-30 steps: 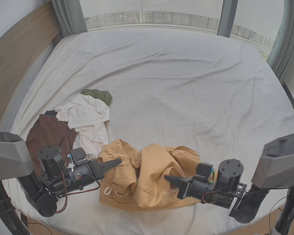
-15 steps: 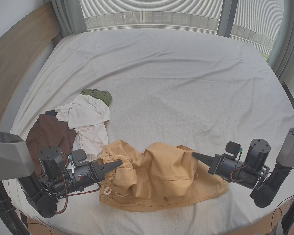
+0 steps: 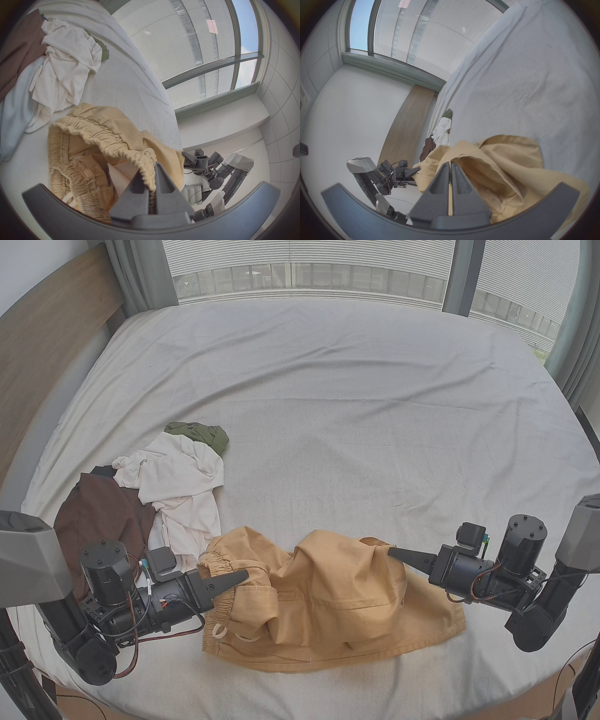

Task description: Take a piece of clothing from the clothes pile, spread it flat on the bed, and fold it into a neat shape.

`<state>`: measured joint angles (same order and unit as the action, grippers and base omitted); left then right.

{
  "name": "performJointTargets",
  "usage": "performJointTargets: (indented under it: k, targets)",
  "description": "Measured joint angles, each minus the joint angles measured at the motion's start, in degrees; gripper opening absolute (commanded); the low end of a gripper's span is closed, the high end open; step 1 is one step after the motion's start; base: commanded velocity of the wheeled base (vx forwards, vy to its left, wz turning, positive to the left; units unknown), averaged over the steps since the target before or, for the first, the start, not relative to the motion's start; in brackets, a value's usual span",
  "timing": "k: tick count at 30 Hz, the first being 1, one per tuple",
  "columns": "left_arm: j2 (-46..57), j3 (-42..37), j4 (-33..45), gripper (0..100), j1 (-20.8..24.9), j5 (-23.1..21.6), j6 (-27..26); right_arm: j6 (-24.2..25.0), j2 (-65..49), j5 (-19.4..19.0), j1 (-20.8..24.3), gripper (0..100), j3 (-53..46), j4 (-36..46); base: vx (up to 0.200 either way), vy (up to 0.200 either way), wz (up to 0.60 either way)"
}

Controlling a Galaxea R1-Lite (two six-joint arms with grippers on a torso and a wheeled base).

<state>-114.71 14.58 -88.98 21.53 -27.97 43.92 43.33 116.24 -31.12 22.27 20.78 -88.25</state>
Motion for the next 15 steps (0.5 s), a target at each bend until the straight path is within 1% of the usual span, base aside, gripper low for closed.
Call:
performJointTargets:
  k: [1, 2, 10, 15]
  targets:
    - [-0.02, 0.0, 0.0, 0, 0.0, 0.02, 0.0, 0.17, 0.09, -0.79, -0.09, 0, -0.34, 0.01, 0.0, 0.0, 0.0]
    - [-0.04, 0.0, 0.0, 0, 0.05, 0.0, 0.0, 0.29, 0.13, -1.22, -0.12, 100, -0.59, 0.01, 0.0, 0.0, 0.0]
    - [-0.39, -0.04, 0.0, 0, 0.33, 0.0, 0.0, 0.63, 0.3, -2.07, -0.56, 100, -1.63, 0.0, 0.0, 0.0, 0.0]
    - [-0.67, 0.13, -0.02, 0, 0.38, 0.0, 0.0, 0.52, -0.02, -5.63, -0.65, 100, -4.47, 0.06, 0.0, 0.0, 0.0]
